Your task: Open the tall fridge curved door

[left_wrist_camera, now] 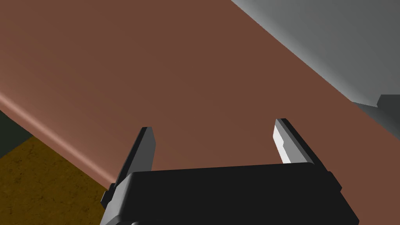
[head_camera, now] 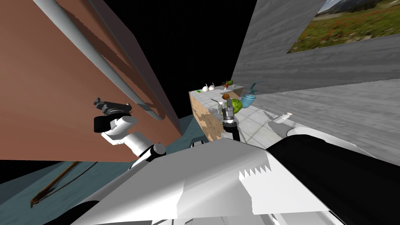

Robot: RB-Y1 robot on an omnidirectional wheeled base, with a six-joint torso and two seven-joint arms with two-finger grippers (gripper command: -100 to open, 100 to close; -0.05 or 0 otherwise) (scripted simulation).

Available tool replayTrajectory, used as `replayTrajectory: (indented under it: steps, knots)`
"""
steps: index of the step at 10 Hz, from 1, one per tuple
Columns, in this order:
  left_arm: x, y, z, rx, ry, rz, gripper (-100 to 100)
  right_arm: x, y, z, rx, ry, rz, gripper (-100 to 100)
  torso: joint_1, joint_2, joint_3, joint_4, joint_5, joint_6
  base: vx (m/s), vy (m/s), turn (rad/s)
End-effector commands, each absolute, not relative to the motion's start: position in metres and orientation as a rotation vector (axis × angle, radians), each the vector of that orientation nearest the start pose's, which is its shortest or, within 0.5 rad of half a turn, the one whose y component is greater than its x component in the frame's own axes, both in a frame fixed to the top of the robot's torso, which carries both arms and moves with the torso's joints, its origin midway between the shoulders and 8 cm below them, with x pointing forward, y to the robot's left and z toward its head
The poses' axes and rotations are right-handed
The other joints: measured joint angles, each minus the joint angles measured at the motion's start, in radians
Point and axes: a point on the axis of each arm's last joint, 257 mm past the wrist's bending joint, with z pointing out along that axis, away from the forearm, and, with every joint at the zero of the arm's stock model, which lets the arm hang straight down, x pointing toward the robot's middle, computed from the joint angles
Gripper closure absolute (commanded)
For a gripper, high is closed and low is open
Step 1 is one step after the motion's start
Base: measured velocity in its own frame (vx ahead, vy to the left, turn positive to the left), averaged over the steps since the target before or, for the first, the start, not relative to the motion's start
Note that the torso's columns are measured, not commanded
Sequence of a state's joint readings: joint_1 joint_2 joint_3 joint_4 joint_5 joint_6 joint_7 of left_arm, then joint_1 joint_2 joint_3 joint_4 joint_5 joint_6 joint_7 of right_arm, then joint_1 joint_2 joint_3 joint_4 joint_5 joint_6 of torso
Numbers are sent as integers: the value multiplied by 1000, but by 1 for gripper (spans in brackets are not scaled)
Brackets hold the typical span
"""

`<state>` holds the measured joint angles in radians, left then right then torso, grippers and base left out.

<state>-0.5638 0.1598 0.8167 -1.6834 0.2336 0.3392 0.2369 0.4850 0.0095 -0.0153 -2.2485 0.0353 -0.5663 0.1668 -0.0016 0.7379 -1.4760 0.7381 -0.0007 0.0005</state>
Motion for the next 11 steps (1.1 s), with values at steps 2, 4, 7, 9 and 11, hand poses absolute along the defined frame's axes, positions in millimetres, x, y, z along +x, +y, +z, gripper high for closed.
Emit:
replayTrajectory:
  steps: [2,4,7,9,11]
  knots:
    - [565,550,56,-1501,130,-1543,-100,339,-278,28,540,628,1125,0,4,2,1,0,2,-1,-42,-42,140]
    - [575,544,60,-1526,108,-1591,-100,339,-278,28,540,628,1125,0,3,0,0,0,1,-1,-31,-32,102]
    - [575,544,60,-1526,108,-1591,-100,339,-278,28,540,628,1125,0,3,-2,-1,-1,1,0,1,1,-3]
    - [575,544,60,-1526,108,-1591,-100,339,-278,28,540,628,1125,0,2,0,0,0,1,-1,-6,-6,19]
    - [575,544,60,-1526,108,-1591,-100,339,-278,28,540,628,1125,0,1,1,0,0,1,0,2,2,-6]
